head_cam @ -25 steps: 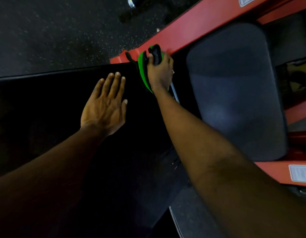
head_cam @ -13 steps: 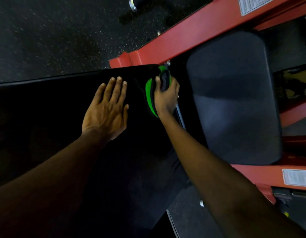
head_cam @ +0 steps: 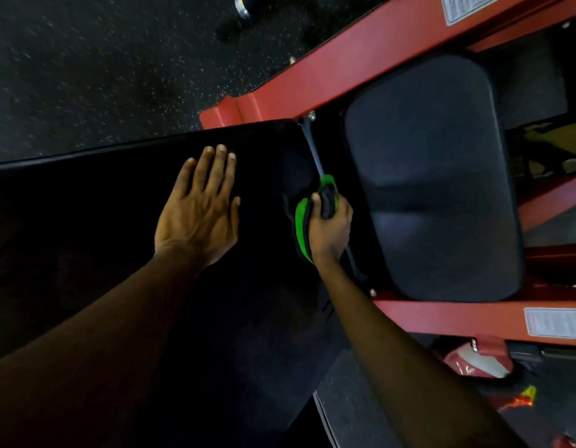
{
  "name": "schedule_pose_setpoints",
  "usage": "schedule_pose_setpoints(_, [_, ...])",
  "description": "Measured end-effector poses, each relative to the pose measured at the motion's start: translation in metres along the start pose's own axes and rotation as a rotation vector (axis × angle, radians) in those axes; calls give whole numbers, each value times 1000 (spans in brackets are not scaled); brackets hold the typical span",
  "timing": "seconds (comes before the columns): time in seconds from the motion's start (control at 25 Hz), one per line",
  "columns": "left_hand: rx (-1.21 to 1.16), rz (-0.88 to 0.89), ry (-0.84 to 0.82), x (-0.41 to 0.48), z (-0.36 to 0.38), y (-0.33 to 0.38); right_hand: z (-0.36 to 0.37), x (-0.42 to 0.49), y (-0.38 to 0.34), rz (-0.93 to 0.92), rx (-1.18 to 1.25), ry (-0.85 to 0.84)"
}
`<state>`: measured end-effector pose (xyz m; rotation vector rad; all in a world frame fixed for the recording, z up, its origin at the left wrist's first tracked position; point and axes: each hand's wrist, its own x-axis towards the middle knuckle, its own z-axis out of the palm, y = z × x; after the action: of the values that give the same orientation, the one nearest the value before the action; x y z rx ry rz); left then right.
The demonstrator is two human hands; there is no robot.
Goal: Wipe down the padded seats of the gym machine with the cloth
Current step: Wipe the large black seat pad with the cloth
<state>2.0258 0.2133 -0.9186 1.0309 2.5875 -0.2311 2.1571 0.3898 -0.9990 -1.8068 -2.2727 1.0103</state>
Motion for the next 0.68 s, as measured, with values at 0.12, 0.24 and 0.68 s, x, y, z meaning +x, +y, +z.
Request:
schedule_pose_setpoints(0.12, [-5, 6, 5, 1, -1, 1, 34, 31, -68, -136, 36, -51])
schedule_pose_setpoints(0.24, [-9, -3, 15, 1, 0, 1, 45, 48, -83, -246, 79, -42])
schedule_pose_setpoints(0.68, [-7, -2, 11, 1, 0, 2, 36, 34, -70, -212, 61, -40])
